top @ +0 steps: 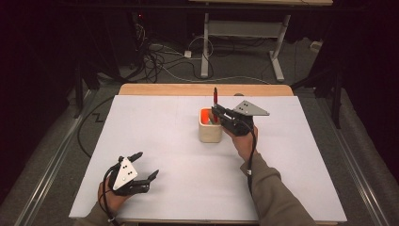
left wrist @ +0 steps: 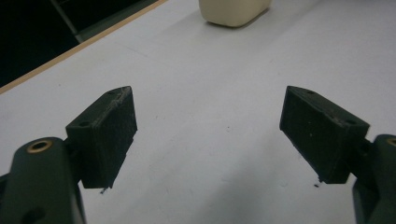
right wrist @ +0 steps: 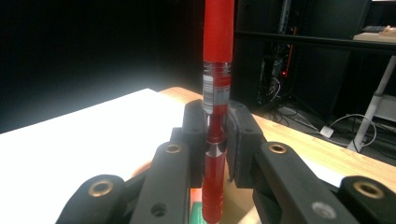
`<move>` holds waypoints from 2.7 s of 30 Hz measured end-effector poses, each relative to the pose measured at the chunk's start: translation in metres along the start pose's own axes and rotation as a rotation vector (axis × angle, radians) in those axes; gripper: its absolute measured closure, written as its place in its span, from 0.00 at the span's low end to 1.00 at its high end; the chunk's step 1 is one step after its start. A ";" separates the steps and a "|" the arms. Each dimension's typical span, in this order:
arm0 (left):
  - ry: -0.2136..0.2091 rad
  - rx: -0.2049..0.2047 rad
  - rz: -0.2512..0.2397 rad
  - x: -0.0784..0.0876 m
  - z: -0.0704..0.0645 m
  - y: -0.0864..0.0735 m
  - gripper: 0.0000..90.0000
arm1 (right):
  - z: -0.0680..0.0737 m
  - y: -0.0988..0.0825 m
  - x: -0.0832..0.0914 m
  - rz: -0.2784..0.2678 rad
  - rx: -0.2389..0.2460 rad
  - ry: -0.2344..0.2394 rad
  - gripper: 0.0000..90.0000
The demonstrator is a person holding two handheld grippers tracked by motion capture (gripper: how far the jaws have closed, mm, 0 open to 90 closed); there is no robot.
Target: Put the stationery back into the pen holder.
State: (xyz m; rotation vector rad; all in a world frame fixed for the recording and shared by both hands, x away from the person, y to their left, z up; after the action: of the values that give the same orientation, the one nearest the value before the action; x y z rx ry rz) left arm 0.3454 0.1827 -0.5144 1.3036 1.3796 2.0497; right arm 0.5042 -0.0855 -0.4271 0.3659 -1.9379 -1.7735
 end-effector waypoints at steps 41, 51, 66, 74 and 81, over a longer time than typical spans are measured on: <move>-0.006 -0.001 0.012 -0.004 -0.002 -0.001 0.21 | -0.006 -0.020 0.005 0.053 0.028 -0.058 0.83; -0.008 -0.002 0.014 -0.005 -0.002 -0.002 0.21 | -0.009 -0.017 0.010 0.049 0.046 -0.074 0.81; -0.008 -0.003 0.022 -0.006 -0.002 -0.002 0.21 | -0.012 -0.010 0.022 0.043 0.133 -0.104 0.77; -0.010 0.001 0.028 -0.007 -0.003 -0.003 0.21 | -0.015 -0.009 0.028 0.045 0.163 -0.113 0.67; -0.010 0.001 0.031 -0.007 -0.003 -0.003 0.21 | -0.013 -0.011 0.029 0.059 0.179 -0.132 0.52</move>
State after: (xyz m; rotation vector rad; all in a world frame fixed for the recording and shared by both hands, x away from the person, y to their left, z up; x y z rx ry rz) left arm 0.3462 0.1780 -0.5208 1.3419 1.3641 2.0597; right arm 0.4847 -0.1128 -0.4328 0.2537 -2.1851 -1.6285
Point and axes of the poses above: each handheld gripper's, and its own axes: x roughly backward along the jaws, y roughly out of its top, z roughly to its left, the point moved 8 cm from there along -x, roughly forward along the jaws, and after that the axes turned 15 degrees about -y, right-handed, at the moved point
